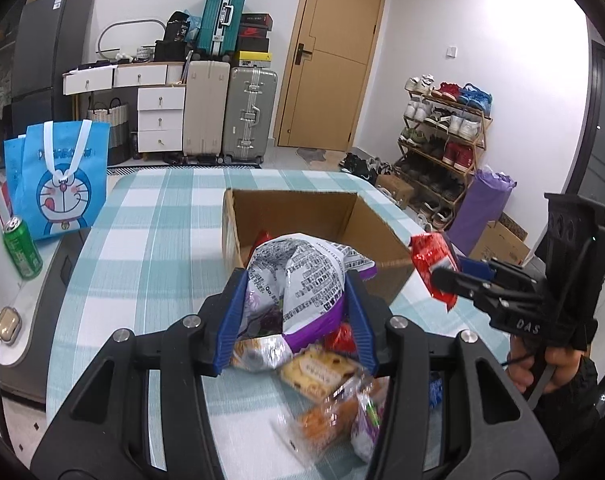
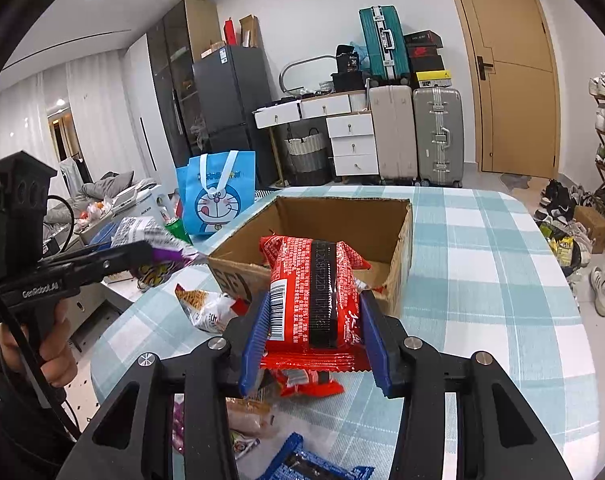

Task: Organize snacks
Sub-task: 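Lift both held snacks over the box and open both grippers inside it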

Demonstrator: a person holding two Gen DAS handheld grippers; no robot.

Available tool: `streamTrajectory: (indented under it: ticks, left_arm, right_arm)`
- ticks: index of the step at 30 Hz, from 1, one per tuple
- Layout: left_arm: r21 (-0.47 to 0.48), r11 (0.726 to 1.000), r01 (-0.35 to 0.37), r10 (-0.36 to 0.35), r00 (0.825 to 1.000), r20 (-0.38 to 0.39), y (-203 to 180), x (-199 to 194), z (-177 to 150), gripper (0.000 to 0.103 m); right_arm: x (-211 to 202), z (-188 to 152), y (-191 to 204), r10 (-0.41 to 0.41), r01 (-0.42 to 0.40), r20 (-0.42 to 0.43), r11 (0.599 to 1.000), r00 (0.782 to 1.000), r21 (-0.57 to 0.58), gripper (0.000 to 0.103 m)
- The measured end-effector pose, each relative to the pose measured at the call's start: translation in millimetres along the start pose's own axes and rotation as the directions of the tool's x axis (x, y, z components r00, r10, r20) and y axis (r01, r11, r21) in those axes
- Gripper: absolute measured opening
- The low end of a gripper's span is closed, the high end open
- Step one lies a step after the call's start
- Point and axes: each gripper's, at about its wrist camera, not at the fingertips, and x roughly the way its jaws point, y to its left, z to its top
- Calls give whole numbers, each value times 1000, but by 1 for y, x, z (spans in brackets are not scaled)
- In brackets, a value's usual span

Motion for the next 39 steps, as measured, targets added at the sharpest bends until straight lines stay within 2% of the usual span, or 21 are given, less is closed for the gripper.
streamTrajectory:
  ticks: [10,18,28,39]
  left_arm:
    - [-4,1000,-24,24,999,26,-6,26,32,45]
    - [-1,999,-51,51,998,19,-9,58,46,45]
    - [-9,997,-75,75,997,-8,-3,105,50,45]
    - [-13,994,-112,112,993,-41,5,132,43,45]
  right_arm:
    - [5,17,-2,8,-9,32,1000,999,25,45]
    - [23,32,-5,17,-18,24,998,1000,52,45]
    - [41,37,-24,20,-21,5,992,1000,122,45]
    - [54,38,-33,19,-13,-35,987,999,163,45]
